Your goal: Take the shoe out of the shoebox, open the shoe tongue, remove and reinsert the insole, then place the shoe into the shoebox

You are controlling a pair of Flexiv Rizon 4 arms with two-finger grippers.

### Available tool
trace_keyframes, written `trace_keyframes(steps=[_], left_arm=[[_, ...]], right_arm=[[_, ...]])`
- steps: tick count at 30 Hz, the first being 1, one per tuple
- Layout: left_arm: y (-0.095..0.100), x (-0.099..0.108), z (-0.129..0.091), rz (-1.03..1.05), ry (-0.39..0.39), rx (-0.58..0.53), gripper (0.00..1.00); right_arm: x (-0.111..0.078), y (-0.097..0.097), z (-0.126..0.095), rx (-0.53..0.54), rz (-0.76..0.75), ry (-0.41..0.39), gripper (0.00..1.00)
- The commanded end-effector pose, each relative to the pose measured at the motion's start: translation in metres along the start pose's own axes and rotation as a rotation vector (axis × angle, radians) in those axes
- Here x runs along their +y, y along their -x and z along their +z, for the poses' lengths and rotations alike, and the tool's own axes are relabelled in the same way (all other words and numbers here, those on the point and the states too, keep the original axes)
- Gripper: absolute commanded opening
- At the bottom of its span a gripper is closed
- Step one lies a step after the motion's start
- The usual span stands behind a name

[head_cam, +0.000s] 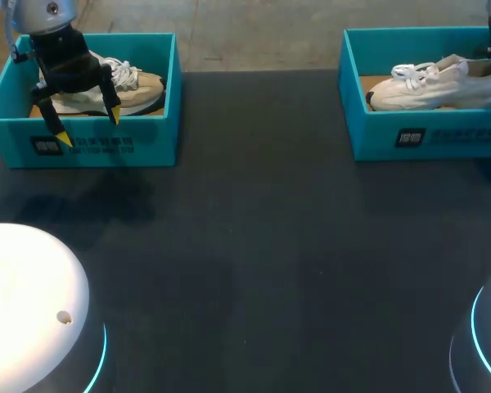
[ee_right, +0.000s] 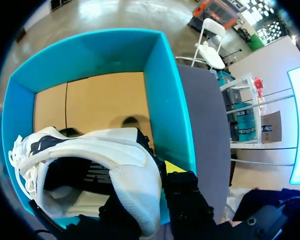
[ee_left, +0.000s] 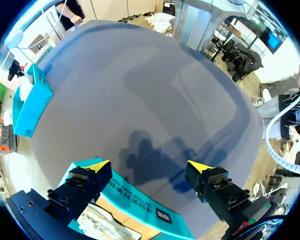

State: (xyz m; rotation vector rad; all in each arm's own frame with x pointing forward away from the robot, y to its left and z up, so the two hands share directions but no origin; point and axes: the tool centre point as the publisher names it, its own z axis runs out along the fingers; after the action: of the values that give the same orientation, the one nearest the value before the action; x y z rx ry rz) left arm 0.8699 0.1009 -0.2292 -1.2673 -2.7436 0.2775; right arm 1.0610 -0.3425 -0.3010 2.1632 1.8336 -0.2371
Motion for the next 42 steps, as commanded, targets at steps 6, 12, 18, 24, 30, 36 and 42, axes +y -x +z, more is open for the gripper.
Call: trace_keyframes(steps=[6, 12, 18, 24, 30, 36, 42], left_arm=[[0.000, 0.000, 0.000, 0.000, 0.003, 0.002, 1.00], [0.000, 0.000, 0.000, 0.000, 0.003, 0.002, 1.00], [0.000, 0.000, 0.000, 0.000, 0.003, 0.002, 1.00], [0.000, 0.000, 0.000, 0.000, 0.003, 0.002, 1.00], [0.000, 0.000, 0.000, 0.000, 0.003, 0.002, 1.00], [0.000, 0.000, 0.000, 0.000, 0.003, 0.002, 1.00], [0.000, 0.000, 0.000, 0.000, 0.003, 0.002, 1.00]], right_arm=[[0.002, 0.001, 0.008, 0.014, -0.005, -0.005, 0.00], [0.001, -0.001, 0.021, 0.031, -0.014, -0.021, 0.00], [-0.003, -0.001, 0.026, 0.042, 0.002, -0.039, 0.00], [-0.003, -0.002, 0.021, 0.028, 0.007, -0.048, 0.00], [-0.006, -0.001, 0.026, 0.030, 0.007, -0.061, 0.00], [-0.011, -0.009, 0.033, 0.033, -0.009, -0.065, 0.00], [-0.017, -0.012, 0.040, 0.038, -0.015, -0.062, 0.00]])
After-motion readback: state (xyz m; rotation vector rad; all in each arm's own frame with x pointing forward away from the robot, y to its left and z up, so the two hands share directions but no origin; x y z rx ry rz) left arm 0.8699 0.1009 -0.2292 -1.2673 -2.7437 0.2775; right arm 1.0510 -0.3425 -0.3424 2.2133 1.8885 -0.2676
